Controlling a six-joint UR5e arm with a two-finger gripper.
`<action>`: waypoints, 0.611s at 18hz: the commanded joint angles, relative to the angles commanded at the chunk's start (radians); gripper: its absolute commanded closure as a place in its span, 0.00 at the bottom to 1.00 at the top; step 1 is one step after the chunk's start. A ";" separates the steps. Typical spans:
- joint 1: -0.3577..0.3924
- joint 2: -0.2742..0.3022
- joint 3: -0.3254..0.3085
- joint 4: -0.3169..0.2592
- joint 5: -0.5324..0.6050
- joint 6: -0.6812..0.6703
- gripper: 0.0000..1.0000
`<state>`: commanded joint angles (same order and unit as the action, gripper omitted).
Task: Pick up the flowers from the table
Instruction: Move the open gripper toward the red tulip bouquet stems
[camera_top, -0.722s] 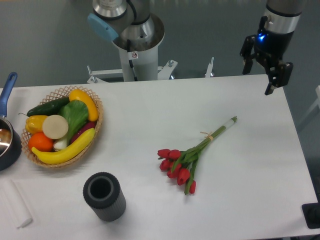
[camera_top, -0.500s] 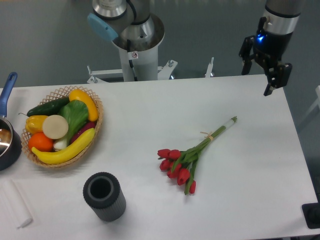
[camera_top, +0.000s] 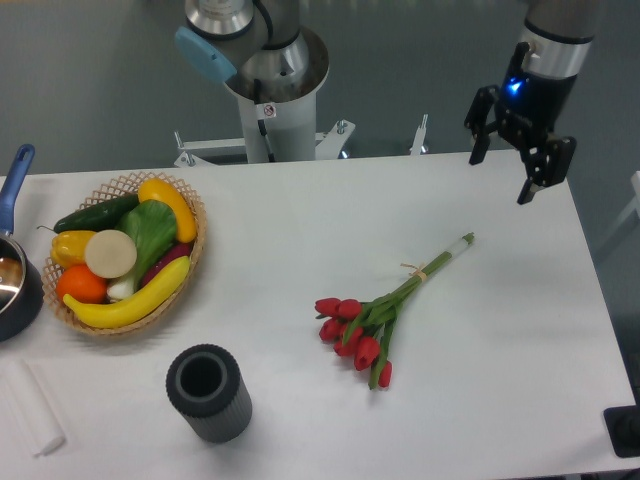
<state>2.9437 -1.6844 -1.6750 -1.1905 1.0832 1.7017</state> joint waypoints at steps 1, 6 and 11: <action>-0.005 0.002 -0.002 0.005 -0.009 -0.045 0.00; -0.047 0.000 -0.002 0.006 -0.009 -0.259 0.00; -0.093 -0.014 -0.012 0.124 -0.008 -0.437 0.00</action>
<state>2.8502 -1.6981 -1.6873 -1.0664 1.0753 1.2645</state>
